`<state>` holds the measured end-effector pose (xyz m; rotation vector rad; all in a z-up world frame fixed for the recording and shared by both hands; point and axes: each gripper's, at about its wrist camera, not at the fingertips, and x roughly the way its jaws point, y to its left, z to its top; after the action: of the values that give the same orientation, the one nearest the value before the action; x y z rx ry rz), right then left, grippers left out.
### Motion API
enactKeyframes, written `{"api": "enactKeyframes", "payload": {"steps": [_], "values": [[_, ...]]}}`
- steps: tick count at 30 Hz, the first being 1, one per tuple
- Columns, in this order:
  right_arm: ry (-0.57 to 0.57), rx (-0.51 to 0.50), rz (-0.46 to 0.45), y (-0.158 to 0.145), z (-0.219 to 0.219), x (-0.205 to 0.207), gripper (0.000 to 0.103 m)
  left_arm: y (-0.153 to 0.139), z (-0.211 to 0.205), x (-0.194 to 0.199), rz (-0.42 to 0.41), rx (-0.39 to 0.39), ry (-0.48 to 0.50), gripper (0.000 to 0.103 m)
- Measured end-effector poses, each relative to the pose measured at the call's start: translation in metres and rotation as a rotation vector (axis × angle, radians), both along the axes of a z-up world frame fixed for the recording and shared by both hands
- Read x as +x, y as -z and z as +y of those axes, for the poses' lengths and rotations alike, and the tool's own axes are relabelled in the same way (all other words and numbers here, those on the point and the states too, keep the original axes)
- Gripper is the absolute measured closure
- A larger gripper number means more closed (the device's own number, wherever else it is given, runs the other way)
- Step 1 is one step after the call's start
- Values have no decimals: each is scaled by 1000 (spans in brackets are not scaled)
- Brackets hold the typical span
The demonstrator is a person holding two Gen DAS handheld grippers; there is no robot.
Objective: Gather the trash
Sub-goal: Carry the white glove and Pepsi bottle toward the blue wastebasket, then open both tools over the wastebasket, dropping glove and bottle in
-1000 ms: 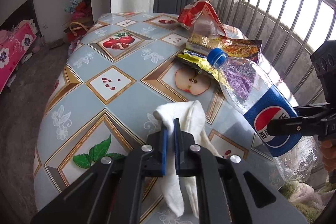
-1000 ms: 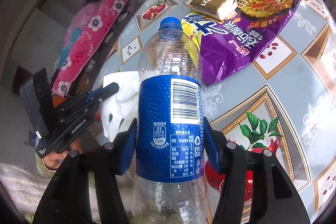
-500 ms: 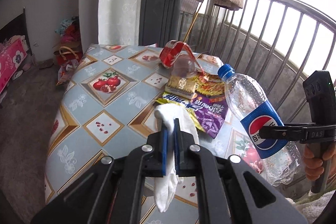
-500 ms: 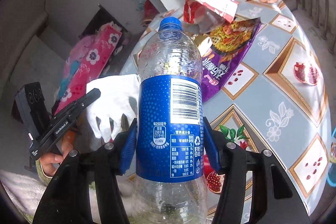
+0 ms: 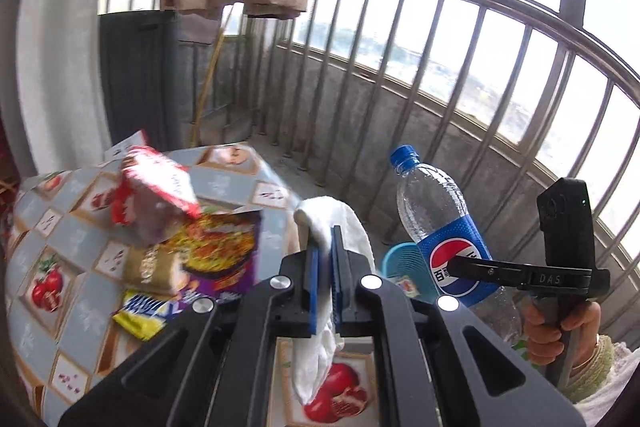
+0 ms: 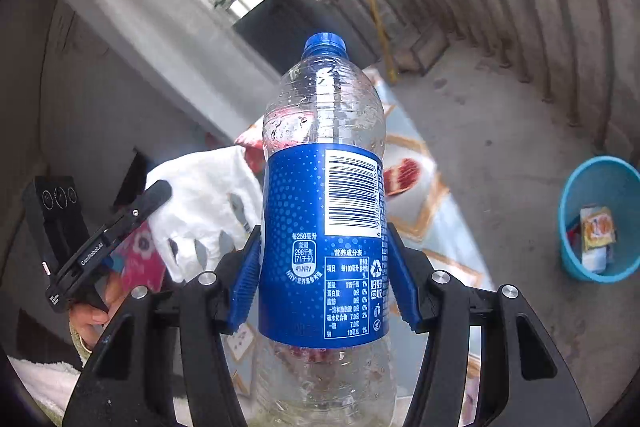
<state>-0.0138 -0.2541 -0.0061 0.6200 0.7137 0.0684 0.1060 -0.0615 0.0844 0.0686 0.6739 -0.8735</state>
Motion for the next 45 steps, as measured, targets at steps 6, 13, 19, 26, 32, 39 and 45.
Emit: {"api": "enactKeyframes", "payload": {"steps": [6, 13, 19, 26, 32, 39, 45], "values": [[366, 144, 27, 31, -106, -53, 48, 7, -138, 16, 163, 3, 253, 98], [611, 414, 121, 113, -194, -82, 48, 80, -307, 14, 282, 197, 413, 98], [692, 584, 197, 182, -259, -81, 43, 153, -417, 16, 336, 322, 461, 97], [883, 689, 351, 275, -313, -92, 28, 233, -457, 42, 449, 413, 372, 71], [908, 561, 300, 254, -297, -103, 28, 217, -431, 52, 394, 374, 339, 70], [884, 348, 232, 191, -271, -103, 28, 146, -367, 45, 265, 251, 300, 70], [759, 126, 133, 121, -225, -85, 29, 82, -283, 26, 152, 162, 233, 59]]}}
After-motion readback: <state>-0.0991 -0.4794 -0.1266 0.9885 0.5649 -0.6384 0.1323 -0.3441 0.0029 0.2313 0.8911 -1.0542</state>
